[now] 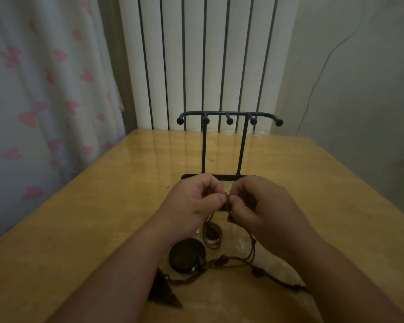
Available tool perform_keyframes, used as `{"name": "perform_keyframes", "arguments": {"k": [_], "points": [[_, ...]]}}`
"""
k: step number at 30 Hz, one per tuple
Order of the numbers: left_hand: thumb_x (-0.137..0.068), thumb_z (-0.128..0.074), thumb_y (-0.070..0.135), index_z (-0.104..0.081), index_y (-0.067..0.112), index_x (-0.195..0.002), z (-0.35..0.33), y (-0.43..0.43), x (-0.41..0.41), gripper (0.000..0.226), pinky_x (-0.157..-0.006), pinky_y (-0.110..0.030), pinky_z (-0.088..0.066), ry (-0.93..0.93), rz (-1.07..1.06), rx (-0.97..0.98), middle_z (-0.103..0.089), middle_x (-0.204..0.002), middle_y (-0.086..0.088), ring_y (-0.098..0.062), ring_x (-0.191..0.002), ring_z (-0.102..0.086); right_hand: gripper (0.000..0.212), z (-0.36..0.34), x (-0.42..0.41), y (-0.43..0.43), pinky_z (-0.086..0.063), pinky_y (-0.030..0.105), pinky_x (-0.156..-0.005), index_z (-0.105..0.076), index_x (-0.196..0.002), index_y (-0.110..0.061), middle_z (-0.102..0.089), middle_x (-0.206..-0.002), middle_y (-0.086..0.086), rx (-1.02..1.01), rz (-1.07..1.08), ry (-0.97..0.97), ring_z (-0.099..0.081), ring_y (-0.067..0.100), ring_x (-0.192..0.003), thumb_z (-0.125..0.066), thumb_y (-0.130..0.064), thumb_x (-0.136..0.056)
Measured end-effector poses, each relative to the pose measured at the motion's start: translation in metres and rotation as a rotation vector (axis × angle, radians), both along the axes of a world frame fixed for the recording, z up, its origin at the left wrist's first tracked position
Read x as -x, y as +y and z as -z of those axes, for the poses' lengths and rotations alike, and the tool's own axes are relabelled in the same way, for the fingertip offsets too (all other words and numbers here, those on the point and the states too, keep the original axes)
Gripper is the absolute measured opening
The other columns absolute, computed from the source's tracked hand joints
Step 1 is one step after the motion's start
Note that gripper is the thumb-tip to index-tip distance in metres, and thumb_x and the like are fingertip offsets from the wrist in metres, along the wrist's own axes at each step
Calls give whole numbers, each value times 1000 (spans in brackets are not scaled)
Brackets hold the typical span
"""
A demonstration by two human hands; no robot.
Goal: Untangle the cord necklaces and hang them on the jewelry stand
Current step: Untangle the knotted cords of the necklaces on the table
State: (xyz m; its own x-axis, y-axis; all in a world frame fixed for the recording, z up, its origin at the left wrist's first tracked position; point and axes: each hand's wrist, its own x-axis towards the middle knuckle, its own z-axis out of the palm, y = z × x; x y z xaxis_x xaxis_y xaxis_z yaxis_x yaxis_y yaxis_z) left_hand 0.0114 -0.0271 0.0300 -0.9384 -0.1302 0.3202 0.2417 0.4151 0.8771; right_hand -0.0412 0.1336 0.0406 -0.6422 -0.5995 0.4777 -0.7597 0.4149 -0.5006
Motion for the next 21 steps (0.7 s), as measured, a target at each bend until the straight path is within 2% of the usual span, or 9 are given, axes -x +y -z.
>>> {"name": "perform_keyframes", "arguments": {"k": [6,12,17,19,21], "points": [[-89,-61,10,-62,28,-73,0,1,1,24,-61,-31,-45,-25,-27,-51,-57,-62,12,-9,-61,-51,3,3,2,-2,-45,20,-58,-56,-86,-34,-54,-76,-15,12,-4,-6,-53,3,-73,-54,-34,-85],[-91,-59,11,-63,25,-74,-1,2,-1,22,-61,-29,-47,-30,-20,-99,-58,-61,9,-10,-59,-54,6,4,1,-3,-41,18,-55,-52,-84,-38,-53,-75,-15,16,-3,-6,-50,-1,-76,-53,-33,-86],[-89,-61,6,-65,28,-70,1,5,2,30,-67,-37,-52,-51,9,-199,-65,-66,2,-17,-65,-62,5,5,2,-4,-42,16,-56,-50,-85,-39,-53,-78,-17,76,26,25,-51,0,-79,-52,-34,-86],[-89,-63,6,-66,27,-76,2,6,3,25,-67,-36,-53,-43,11,-245,-66,-66,0,-17,-66,-64,5,4,4,-3,-41,15,-57,-52,-86,-38,-53,-78,-16,79,30,27,-51,0,-79,-54,-33,-87],[-89,-64,5,-63,19,-90,2,6,2,14,-67,-35,-53,-40,19,-292,-68,-68,-1,-18,-67,-66,7,4,5,-2,-39,14,-57,-52,-86,-38,-53,-79,-17,66,30,17,-51,-1,-80,-54,-32,-88]]}}
